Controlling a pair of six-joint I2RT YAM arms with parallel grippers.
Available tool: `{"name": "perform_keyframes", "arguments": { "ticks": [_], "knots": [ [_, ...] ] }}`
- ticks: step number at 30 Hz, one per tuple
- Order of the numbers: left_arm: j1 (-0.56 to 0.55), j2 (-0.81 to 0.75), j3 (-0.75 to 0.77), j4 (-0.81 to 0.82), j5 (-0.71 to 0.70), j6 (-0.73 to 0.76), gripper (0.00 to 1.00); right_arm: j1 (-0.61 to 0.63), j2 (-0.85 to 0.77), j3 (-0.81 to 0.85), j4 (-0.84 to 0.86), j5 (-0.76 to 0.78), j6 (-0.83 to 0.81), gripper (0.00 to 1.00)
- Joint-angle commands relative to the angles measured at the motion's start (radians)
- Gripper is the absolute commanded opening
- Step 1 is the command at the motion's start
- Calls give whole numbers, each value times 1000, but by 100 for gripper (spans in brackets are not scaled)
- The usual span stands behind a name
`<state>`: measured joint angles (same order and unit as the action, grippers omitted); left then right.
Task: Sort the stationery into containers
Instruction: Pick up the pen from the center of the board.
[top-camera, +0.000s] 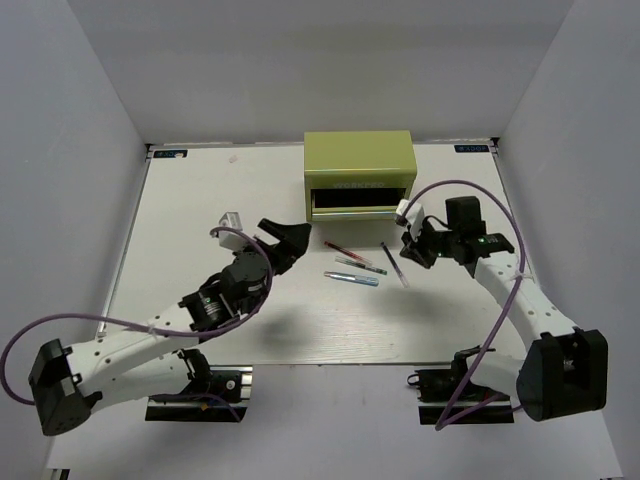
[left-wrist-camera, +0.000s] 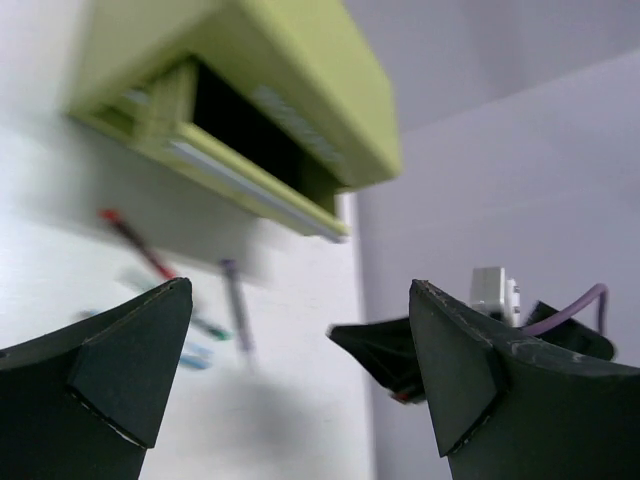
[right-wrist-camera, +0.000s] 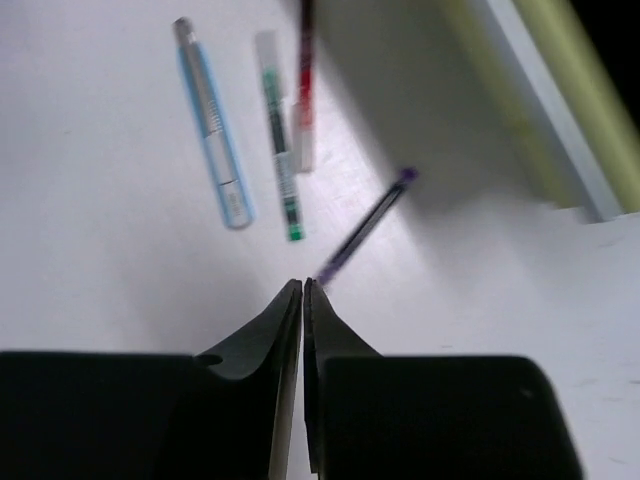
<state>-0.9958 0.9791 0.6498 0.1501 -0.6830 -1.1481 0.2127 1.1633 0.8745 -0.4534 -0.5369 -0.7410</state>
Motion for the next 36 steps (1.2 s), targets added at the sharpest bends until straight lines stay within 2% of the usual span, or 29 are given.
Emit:
{"name": "perform_keyframes", "arguments": {
  "ticks": [1,5,8,13,19,30,32,35,36],
  "knots": [
    [8,-92,-12,-372,-112,73,100,17,25,-72,33,-78,123,10],
    [8,-57,51,-539,-112,102,100,37,88,-107,137,-6,178,28],
    [8,47,134,-642,-69,139,100,65,119,-159,235,103,230,36],
    [8,162,234,-684,-46,214,100,94,190,-195,351,288,353,38],
    [8,171,225,-621,-15,266,100,119,286,-204,481,443,413,42],
    [8,181,205,-560,8,297,100,122,375,-178,456,394,439,42],
    [8,205,205,-540,22,306,100,122,394,-175,425,397,433,37],
    [8,243,215,-517,57,315,100,119,395,-177,397,378,407,16],
    [8,253,215,-506,69,326,100,120,391,-181,392,370,401,5]
  ]
}}
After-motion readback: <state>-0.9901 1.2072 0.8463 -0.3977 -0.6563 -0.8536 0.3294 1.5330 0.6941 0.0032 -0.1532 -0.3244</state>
